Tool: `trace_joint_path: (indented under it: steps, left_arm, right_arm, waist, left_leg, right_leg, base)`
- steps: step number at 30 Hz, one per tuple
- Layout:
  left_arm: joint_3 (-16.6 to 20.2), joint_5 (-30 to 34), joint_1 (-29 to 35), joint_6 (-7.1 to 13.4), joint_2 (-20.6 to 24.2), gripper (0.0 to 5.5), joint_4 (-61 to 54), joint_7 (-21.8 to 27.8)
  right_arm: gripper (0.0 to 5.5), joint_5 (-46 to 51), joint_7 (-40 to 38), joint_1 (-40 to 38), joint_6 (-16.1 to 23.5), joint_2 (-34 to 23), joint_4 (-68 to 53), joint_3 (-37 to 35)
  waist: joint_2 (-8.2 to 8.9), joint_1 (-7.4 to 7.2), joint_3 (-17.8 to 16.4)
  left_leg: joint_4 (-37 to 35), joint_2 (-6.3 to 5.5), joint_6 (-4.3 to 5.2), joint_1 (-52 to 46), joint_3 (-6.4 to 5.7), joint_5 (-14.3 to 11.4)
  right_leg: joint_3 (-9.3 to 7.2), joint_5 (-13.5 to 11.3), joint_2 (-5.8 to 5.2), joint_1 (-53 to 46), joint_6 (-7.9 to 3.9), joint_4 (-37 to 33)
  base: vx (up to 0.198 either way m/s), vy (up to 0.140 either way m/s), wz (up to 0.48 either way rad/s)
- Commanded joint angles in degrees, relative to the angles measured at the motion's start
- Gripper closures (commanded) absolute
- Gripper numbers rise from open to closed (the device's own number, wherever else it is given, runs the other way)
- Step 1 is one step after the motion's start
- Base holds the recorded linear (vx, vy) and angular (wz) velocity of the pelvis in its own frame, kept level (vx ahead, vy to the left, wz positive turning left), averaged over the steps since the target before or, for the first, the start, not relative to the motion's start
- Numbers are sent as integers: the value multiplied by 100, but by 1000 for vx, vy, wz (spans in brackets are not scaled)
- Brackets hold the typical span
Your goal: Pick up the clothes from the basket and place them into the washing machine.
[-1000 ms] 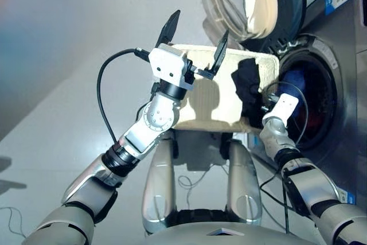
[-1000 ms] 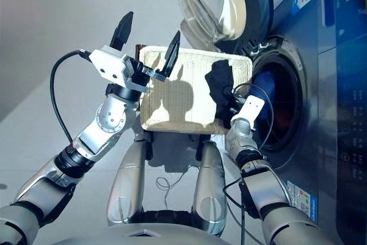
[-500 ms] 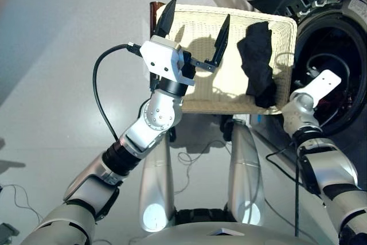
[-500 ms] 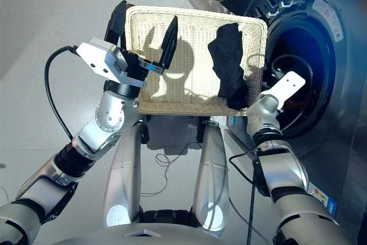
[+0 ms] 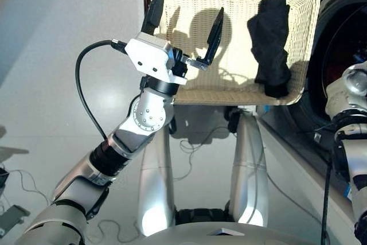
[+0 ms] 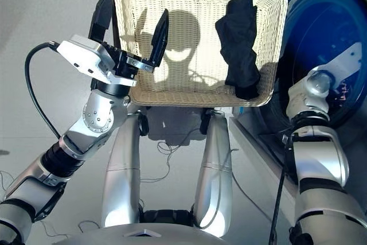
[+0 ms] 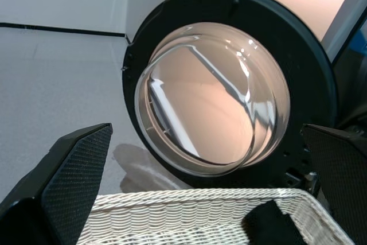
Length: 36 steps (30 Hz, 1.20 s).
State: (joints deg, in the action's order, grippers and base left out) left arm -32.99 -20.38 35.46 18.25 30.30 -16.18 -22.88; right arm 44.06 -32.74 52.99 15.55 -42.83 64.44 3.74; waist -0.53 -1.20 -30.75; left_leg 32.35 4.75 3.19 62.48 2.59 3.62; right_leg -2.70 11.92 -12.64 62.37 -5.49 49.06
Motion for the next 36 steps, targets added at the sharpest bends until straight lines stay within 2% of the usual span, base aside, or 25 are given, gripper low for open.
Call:
trace_joint_path:
  steps: [1, 2, 3, 5, 12, 14, 25, 27, 32, 33, 36]
  left_arm:
    - [159, 219, -11, 383, -78, 0, -726, -58]
    - [163, 213, -21, 382, -61, 0, -724, -67]
    - [184, 205, -34, 388, -52, 0, -719, -70]
    - [192, 157, -48, 384, -22, 0, -723, -56]
    - [295, 158, -65, 350, -6, 0, -661, -87]
    - [369, 130, -87, 360, -10, 0, -683, -112]
    - [587, 197, -97, 313, -177, 0, -535, -192]
    - [633, 200, -127, 302, -171, 0, -512, -175]
    - [710, 218, -277, 312, -60, 0, -541, -27]
    - [708, 202, -403, 322, -55, 0, -543, 10]
    - [753, 182, -475, 308, -7, 0, -549, 82]
  right_arm:
    - [550, -100, -175, 190, 464, -947, 36, -73]
    - [522, -26, -117, 208, 476, -966, 52, -62]
    - [0, 97, -42, 221, 466, -977, 135, -76]
    - [0, 312, 93, 306, 450, -1014, 293, -75]
    - [0, 408, 292, 312, 507, -736, 90, 133]
    - [0, 368, 295, 277, 581, -504, -158, 209]
    - [0, -210, 484, -814, 872, 677, -2258, 380]
    - [0, -310, 724, -1100, 801, 813, -2723, 505]
    - [0, -953, 1279, -1645, 549, 718, -3540, 956]
    - [0, -1066, 1448, -1822, 514, 710, -3729, 1100]
    - [0, -1268, 1663, -1990, 461, 687, -4116, 1288]
  waist:
    - [-347, -82, 95]
    - [-333, -84, 95]
    - [-331, -79, 95]
    - [-324, -73, 95]
    - [-231, -89, 95]
    - [-194, -92, 95]
    - [-16, -230, 95]
    - [12, -256, 95]
    - [76, -298, 95]
    - [85, -296, 95]
    - [119, -300, 95]
  left_leg:
    - [718, 221, 212, -253, 343, -904]
    - [715, 210, 207, -255, 337, -911]
    - [713, 203, 202, -253, 332, -919]
    - [720, 202, 195, -241, 341, -926]
    - [748, 182, 139, -252, 359, -982]
    - [760, 158, 92, -290, 352, -1015]
    - [668, 102, -55, -399, 402, -1049]
    - [648, 94, -76, -409, 412, -1040]
    - [590, 81, -121, -414, 433, -1007]
    - [655, 81, -86, -578, 394, -1198]
    - [644, 82, -107, -624, 395, -1199]
  right_leg:
    - [102, -649, 132, 178, -31, -581]
    - [106, -654, 143, 178, -36, -588]
    - [116, -656, 149, 185, -36, -589]
    - [117, -664, 134, 184, -42, -594]
    - [168, -706, 197, 177, -48, -648]
    - [196, -716, 242, 155, -45, -652]
    - [331, -793, 315, 69, -51, -818]
    - [353, -816, 327, 76, -52, -837]
    - [382, -882, 336, 77, -55, -907]
    - [392, -703, 342, -77, -89, -832]
    - [416, -713, 362, -110, -88, -846]
  base:
    - [0, 0, 0]
    - [0, 0, 0]
    - [0, 0, 0]
    - [0, 0, 0]
    - [0, 0, 0]
    - [5, 29, -26]
    - [1, 5, -35]
    - [0, 0, 0]
    - [16, 4, -17]
    - [85, 26, -69]
    - [29, 7, -28]
